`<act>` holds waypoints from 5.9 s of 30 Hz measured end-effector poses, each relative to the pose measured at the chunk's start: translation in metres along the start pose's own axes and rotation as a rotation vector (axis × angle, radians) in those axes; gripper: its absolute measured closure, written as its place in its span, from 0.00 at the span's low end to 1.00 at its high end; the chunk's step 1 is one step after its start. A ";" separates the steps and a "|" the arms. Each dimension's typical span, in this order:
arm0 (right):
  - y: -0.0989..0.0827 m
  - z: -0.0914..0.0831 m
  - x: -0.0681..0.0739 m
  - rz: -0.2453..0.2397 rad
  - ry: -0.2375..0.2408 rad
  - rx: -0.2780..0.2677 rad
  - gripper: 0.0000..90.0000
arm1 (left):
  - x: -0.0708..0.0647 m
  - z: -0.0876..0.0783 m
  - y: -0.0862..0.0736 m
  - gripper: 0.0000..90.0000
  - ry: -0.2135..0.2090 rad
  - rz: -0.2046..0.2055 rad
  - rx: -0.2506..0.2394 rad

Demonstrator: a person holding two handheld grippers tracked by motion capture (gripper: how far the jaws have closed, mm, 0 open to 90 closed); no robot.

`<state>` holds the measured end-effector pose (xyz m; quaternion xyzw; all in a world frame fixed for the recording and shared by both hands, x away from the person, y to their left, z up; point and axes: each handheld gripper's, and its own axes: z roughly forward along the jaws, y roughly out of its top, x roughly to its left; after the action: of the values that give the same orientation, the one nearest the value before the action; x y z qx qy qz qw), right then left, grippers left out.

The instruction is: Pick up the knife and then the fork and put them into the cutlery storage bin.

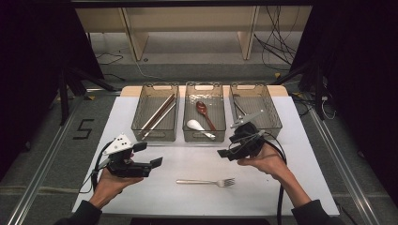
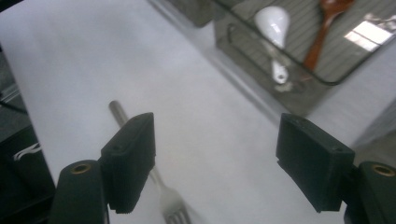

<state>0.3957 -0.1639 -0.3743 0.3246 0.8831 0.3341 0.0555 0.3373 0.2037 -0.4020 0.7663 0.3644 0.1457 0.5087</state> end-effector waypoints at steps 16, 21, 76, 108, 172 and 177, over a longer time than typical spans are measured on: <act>-0.009 0.039 0.030 -0.109 0.047 0.134 0.33 | 0.000 0.000 0.001 0.17 -0.005 0.001 0.000; -0.010 0.047 0.034 -0.122 0.053 0.156 0.34 | 0.000 0.000 0.001 0.17 -0.005 0.002 0.001; -0.019 0.083 0.053 -0.220 0.066 0.314 0.49 | 0.000 -0.002 -0.001 0.17 0.005 0.003 0.002; -0.028 0.099 0.055 -0.294 0.057 0.360 0.82 | -0.001 -0.002 -0.001 0.17 -0.001 0.009 0.002; -0.026 0.081 0.045 -0.277 0.043 0.409 0.96 | 0.000 -0.003 0.000 0.17 0.000 0.009 -0.001; -0.025 0.075 0.039 -0.262 0.033 0.395 0.96 | 0.000 -0.003 0.000 0.17 0.001 0.009 -0.002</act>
<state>0.3756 -0.1127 -0.4430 0.2061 0.9667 0.1503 0.0192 0.3355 0.2053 -0.4010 0.7674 0.3612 0.1486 0.5085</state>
